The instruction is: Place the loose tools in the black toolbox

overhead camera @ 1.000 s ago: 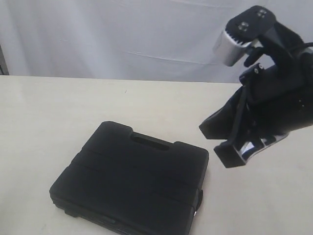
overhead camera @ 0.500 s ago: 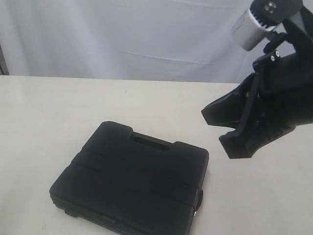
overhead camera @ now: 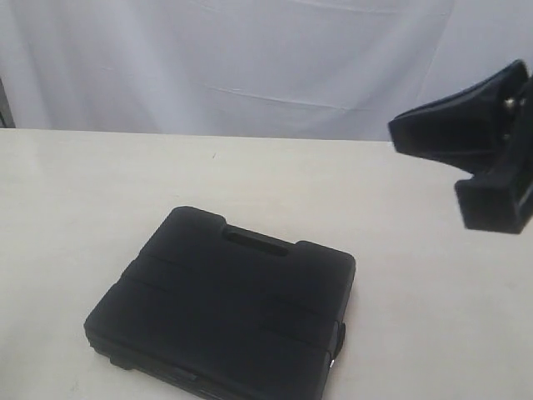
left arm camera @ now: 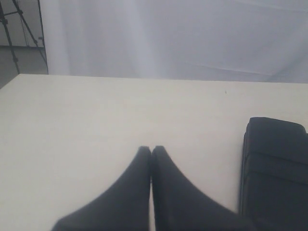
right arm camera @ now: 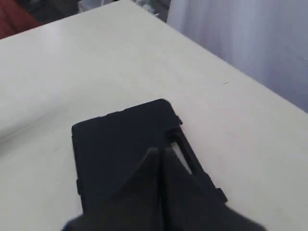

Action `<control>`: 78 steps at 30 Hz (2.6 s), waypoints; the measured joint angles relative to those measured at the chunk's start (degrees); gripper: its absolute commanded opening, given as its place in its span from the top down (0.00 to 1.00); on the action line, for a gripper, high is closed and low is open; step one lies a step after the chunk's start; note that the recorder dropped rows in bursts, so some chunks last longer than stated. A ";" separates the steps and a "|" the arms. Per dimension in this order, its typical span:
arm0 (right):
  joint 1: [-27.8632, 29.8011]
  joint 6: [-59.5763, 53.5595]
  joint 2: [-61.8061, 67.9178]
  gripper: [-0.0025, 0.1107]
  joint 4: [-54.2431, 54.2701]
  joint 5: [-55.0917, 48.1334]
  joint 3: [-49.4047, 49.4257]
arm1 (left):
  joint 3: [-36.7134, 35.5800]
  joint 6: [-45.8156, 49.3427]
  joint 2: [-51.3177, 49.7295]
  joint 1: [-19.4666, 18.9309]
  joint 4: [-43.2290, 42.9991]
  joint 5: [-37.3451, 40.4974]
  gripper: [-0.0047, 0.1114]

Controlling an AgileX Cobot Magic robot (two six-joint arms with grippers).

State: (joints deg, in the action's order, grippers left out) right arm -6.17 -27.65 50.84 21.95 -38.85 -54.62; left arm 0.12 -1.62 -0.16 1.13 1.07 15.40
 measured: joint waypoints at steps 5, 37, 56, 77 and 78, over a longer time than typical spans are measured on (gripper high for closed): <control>10.44 -0.45 -6.77 0.98 5.73 4.32 7.71 | 0.00 0.00 0.00 0.00 0.00 0.00 0.96; 24.01 5.69 -34.77 0.98 9.47 35.81 48.71 | 0.00 0.00 0.00 0.00 0.00 0.00 0.96; 29.66 15.42 -48.26 0.98 -7.52 21.27 54.53 | 0.00 0.00 0.00 0.00 0.00 0.00 0.96; 25.48 15.89 -48.76 0.98 -7.75 20.56 54.53 | 0.00 0.00 0.00 0.00 0.00 0.00 0.96; 24.00 15.89 -49.87 0.98 -7.75 20.56 54.53 | 0.00 0.00 0.00 0.00 0.00 0.00 0.96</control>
State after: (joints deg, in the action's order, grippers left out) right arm 17.83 -11.76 0.98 14.20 -18.29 -0.08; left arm 0.12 -1.62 -0.16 1.13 1.07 15.40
